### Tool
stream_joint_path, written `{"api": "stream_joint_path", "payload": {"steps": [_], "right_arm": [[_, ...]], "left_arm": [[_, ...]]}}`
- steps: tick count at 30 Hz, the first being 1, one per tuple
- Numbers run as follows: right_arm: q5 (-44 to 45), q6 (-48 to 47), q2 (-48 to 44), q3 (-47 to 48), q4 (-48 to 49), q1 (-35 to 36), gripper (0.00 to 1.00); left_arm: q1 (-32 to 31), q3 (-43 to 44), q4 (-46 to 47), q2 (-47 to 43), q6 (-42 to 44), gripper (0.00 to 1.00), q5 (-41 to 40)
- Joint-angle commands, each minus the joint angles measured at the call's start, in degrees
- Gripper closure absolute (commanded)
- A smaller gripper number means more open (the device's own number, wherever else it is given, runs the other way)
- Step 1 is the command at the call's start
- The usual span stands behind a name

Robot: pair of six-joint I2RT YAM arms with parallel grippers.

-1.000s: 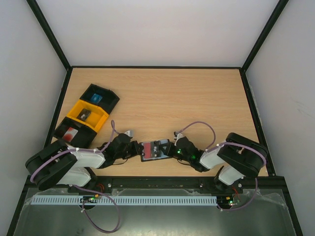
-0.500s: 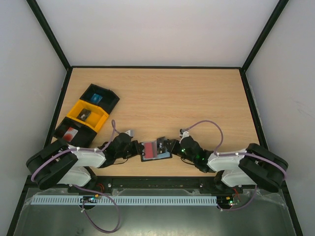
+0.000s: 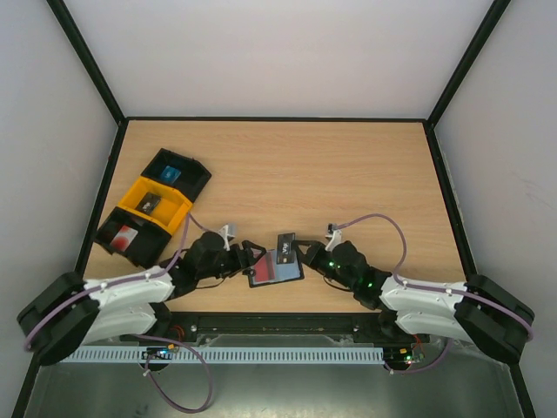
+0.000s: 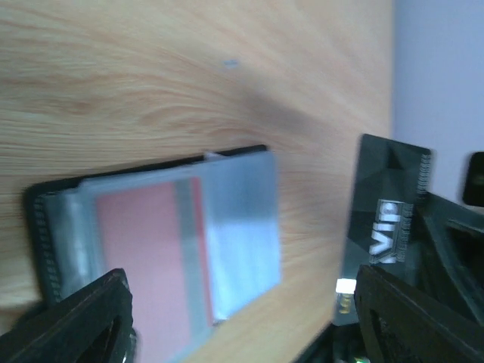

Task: Take the credit cards out of the card holder

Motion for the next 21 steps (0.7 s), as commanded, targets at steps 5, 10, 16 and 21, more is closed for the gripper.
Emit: {"api": "stream_joint_path", "payload": {"steps": [5,10,16,21], "right_arm": [[0.3,6.7,-4.5,-1.4,7.7,0.0,0.98],[-0.9,9.3,-3.6,-1.4,12.4,0.6,0.98],[1.3,11.1,-2.4,-1.4,15.9,2.6,0.98],[0.6,11.3,0.4,-0.8,18.4,3.8,0.98]], "left_arm": [[-0.3,-5.1,10.0,-15.0,-4.1,0.12,1.7],[-0.3,-6.9,15.8,-16.6,-5.3,0.17,2.5],[-0.7,-7.5,22.3,-12.3,-6.1,0.27,4.6],[-0.8,-7.2,30.3,-8.2,-6.1,0.37,7.9]]}}
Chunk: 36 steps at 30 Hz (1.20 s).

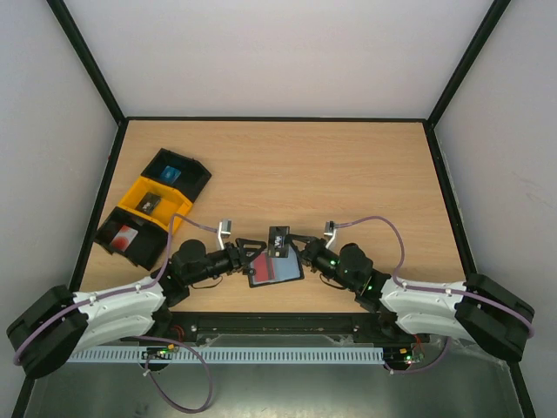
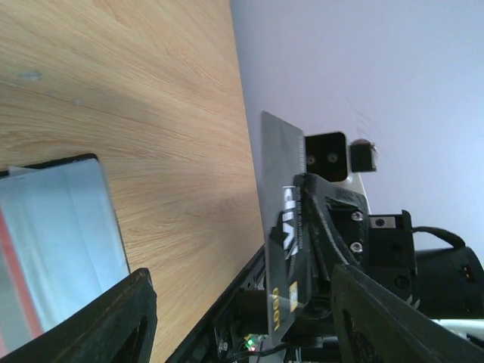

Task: Take the credit cards out of the card holder

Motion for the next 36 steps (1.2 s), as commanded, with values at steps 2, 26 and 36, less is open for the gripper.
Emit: {"api": "stream_joint_path", "payload": {"steps": [2,26,36], "right_arm": [[0.5,1.3,3.2,0.4,6.1,1.5,0.98],[-9.7,-24.6,-4.2,3.4,-16.9,2.1,0.71],[-11.5,-40.0,-21.3,11.9,-48.3,1.4,0.5]], "left_arm": [[-0.4,0.2,10.6,3.5,0.3,0.42,3.8],[0.9,3.7,-10.6,-7.8,13.4,0.97,10.3],[1.4,7.8,-28.5,-14.1,23.0,0.97,20.6]]}}
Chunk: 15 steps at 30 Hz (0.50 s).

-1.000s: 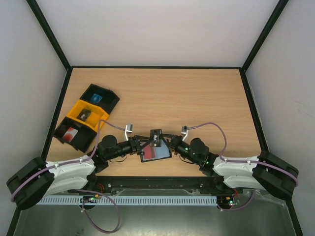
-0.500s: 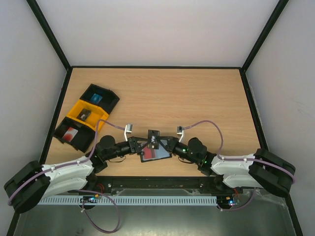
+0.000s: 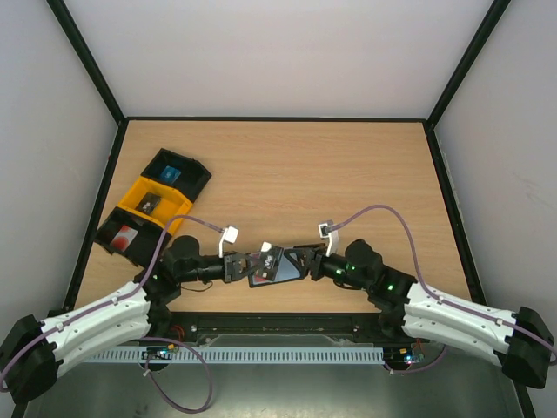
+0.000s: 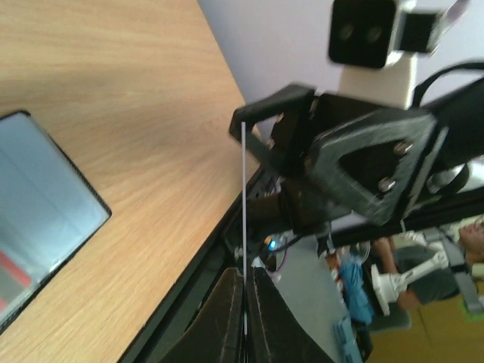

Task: Take the credit cards out of the card holder

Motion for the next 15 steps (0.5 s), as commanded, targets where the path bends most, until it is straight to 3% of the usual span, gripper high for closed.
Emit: {"api": "stream_joint_path", "payload": {"steps": [1,5,13,15], "right_arm": [[-3.0,-8.6,-2.6,5.1,-14.9,-0.2,0.48],[-6.0,-9.8,-1.6,5.8,-15.3,-0.3,0.47],[-16.7,-7.8,3.5,4.8,-6.0,-0.4,0.46],[-18.3,-7.7,3.8,4.6,-4.6,-0.3,0.52]], "left_arm": [[0.4,2.4,-7.8,-0.4,5.8,0.97,7.9],[0.4,3.3,-9.2,-0.5,7.2,0.97,9.8],[0.3,2.9,-9.3,0.6,8.4,0.97,12.5],[0.2,2.8,-9.4,0.9,8.6,0.97,12.9]]}}
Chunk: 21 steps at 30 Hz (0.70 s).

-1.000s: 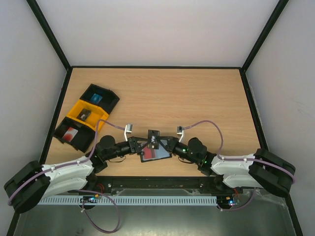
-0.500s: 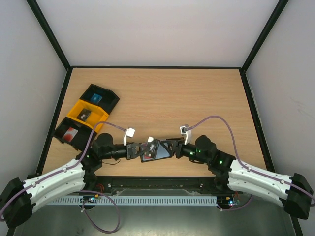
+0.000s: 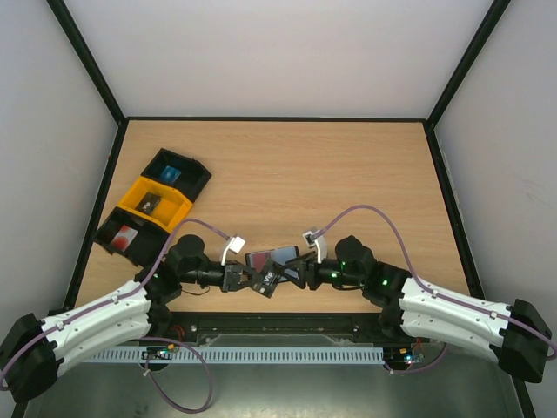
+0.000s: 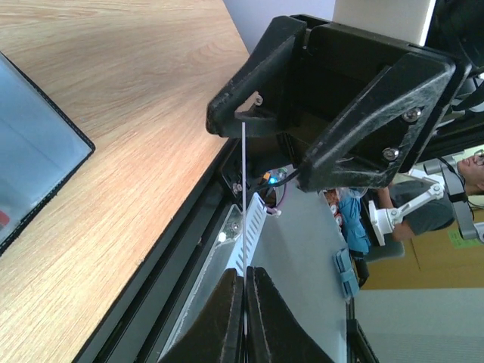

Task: Take the credit cards out of the card holder

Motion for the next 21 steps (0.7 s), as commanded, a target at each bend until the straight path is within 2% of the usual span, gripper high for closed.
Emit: {"api": "stream_joint_path", "payload": {"steps": [1,4,10,11,15,17,18,19,21], "right_arm": [[-6.2,-0.4,0.6,0.0,5.2,-0.1,0.55],[-7.6,-1.0,1.5,-0.7,6.6,-0.1,0.58],[-9.9,-1.0,4.4,-1.4,8.8,-0.1,0.59],[-10.3,-1.0,4.5,-1.4,9.2,-0.1,0.63],[-11.2,-0.9,4.5,-1.3,10.8,-0.2,0.92],[-11.1,-0.8,4.2,-1.4,11.4,-0.2,0.98],[-10.8,-0.7,3.8,-1.8,11.8,-0.2,0.98],[-10.3,-0.4,3.3,-2.1,12.3,-0.2,0.98],[-8.6,0.5,2.2,-2.8,13.1,-0.2,0.98]], "left_arm": [[0.2,1.4,-0.7,0.5,1.8,0.97,2.6],[0.2,1.3,-0.2,0.4,1.9,0.97,3.0],[-0.4,-0.2,2.8,0.2,1.0,0.97,4.9],[-0.4,-0.3,3.0,0.2,1.0,0.97,4.9],[-0.6,-0.9,3.3,-0.1,0.5,0.97,4.1],[-0.6,-0.8,2.3,-0.5,0.2,0.97,3.0],[-0.6,-0.6,1.2,-1.0,0.2,0.95,1.8],[-0.6,-0.3,0.1,-1.2,0.1,0.88,0.7],[-0.6,0.3,-1.7,-1.8,-0.3,0.64,-1.7]]}}
